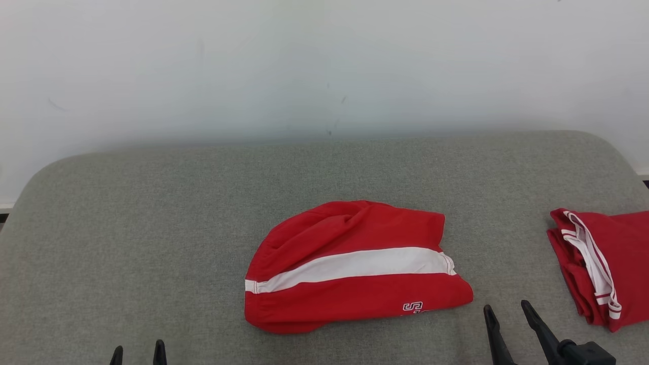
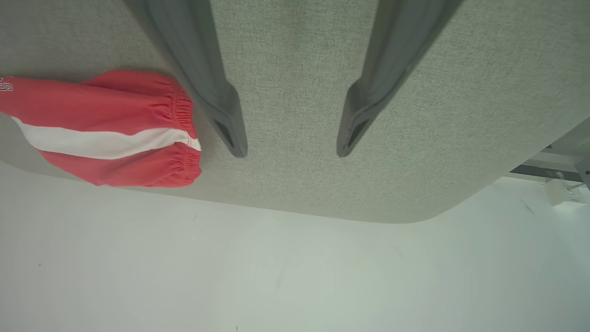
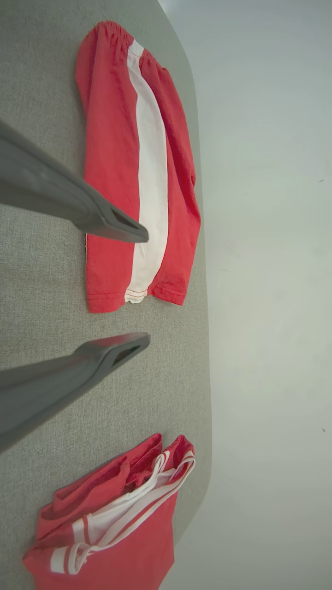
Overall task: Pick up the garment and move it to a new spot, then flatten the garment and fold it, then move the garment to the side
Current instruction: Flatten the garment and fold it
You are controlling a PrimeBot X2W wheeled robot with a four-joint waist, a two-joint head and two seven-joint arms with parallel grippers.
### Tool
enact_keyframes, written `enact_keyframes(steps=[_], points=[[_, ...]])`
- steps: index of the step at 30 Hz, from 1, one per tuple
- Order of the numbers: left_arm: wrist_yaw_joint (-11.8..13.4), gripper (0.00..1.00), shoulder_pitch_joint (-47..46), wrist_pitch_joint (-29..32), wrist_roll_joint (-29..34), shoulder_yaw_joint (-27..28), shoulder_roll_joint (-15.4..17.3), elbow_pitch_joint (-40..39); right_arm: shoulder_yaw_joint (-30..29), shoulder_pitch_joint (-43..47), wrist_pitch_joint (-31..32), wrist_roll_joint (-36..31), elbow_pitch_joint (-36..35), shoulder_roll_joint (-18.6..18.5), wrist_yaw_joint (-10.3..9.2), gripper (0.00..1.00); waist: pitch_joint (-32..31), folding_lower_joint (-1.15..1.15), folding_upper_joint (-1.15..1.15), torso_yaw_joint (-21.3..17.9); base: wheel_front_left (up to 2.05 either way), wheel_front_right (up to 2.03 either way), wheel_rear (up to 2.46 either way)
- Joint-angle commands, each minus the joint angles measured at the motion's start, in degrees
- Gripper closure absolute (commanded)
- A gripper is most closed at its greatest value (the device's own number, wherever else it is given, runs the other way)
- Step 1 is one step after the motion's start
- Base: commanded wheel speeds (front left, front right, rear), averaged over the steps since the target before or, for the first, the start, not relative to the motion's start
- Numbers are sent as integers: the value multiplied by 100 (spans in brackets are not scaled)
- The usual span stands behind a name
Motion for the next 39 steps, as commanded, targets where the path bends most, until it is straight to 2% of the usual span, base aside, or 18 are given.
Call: enact_keyframes(steps=[1,12,23,33,39], points=[[-3,0,67,-16,40,8,-20,23,-34,29,-2,-39,11,-37,-15,0,2,0,0,-4,0,0,0],[-1,0,-26,-16,-30,-121,105,149,-143,81,-14,-95,3,74,-15,0,15,0,0,-29,0,0,0],[-2,0,-78,-16,-50,-276,94,253,-70,46,-81,-70,77,161,-15,0,26,0,0,-39,0,0,0],[-3,0,-187,-17,-141,-408,194,460,-85,-20,-52,-55,44,99,-15,0,80,0,0,-41,0,0,0],[-3,0,-527,-17,-330,-704,314,830,-196,-210,236,14,27,29,-15,0,152,0,0,-43,0,0,0]])
